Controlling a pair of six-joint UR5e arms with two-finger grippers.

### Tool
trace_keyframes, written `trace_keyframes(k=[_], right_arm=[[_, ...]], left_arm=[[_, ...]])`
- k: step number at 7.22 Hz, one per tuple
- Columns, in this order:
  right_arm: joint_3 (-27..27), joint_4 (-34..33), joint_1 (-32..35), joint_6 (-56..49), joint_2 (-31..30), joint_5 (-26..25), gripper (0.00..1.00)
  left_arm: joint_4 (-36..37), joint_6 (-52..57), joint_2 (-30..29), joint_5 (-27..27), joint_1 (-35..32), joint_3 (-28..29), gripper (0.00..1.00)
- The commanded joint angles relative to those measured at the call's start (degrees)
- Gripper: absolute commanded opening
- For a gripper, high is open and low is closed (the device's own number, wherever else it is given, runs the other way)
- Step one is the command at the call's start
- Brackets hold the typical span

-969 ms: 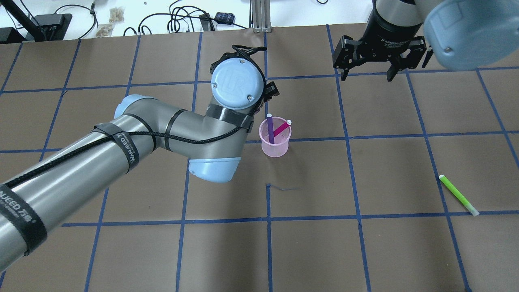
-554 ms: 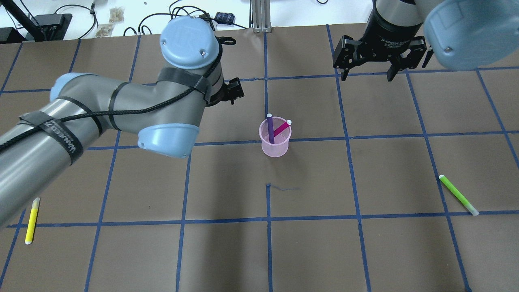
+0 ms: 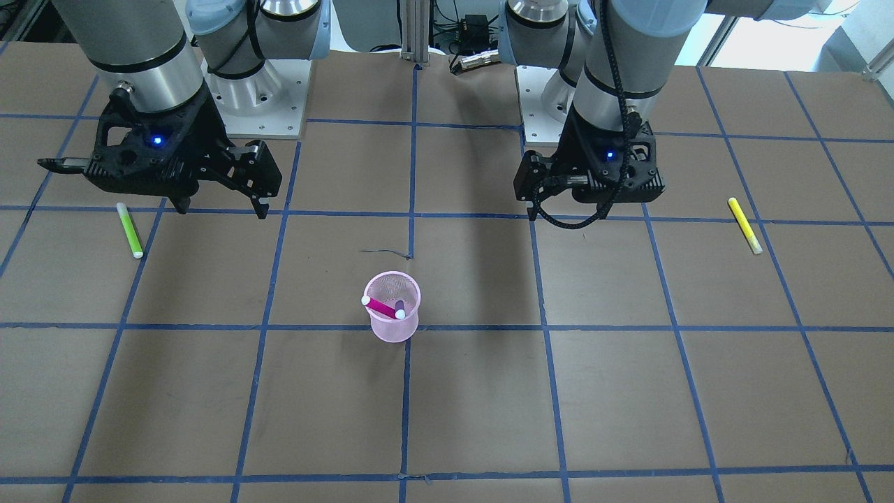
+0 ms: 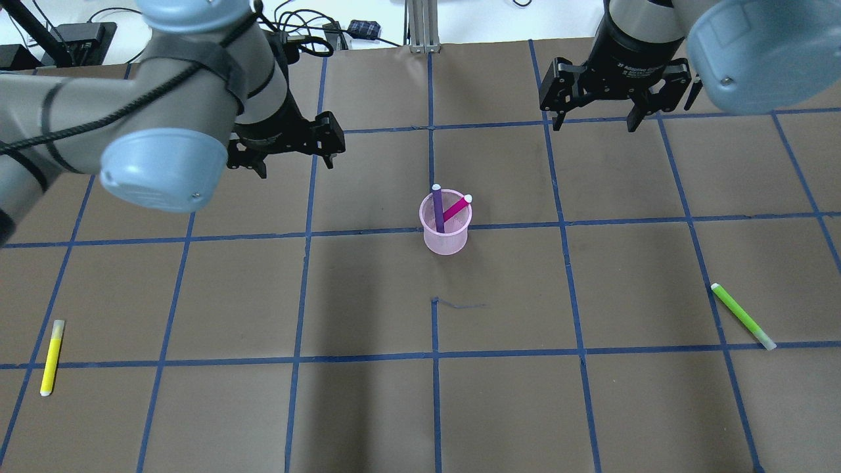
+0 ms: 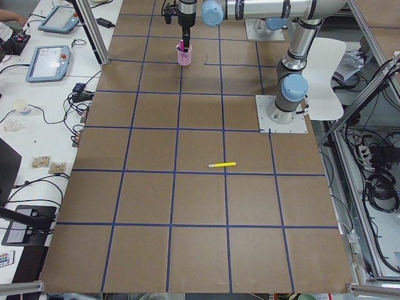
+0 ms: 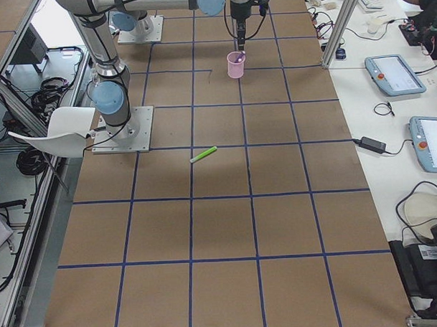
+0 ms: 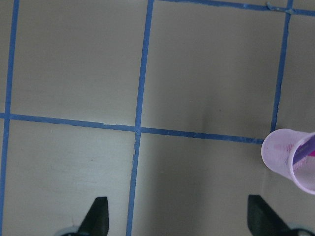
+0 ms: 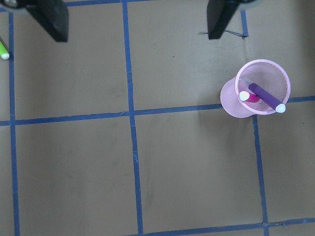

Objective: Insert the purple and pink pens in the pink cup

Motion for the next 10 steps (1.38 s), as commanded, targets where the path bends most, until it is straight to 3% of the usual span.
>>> trace_keyframes(k=[1,10], right_arm=[[0.04,0.00,0.00,-0.07,0.06,-0.03,1.00],[-0.14,0.00,0.00,-0.07,-0.03,0.06,1.00]], left_arm=[[-8.11,3.74,2.37,-0.89,3.65,3.52,1.00],[-11.40,6.46,6.15,-1.08,3.41,3.02,1.00]])
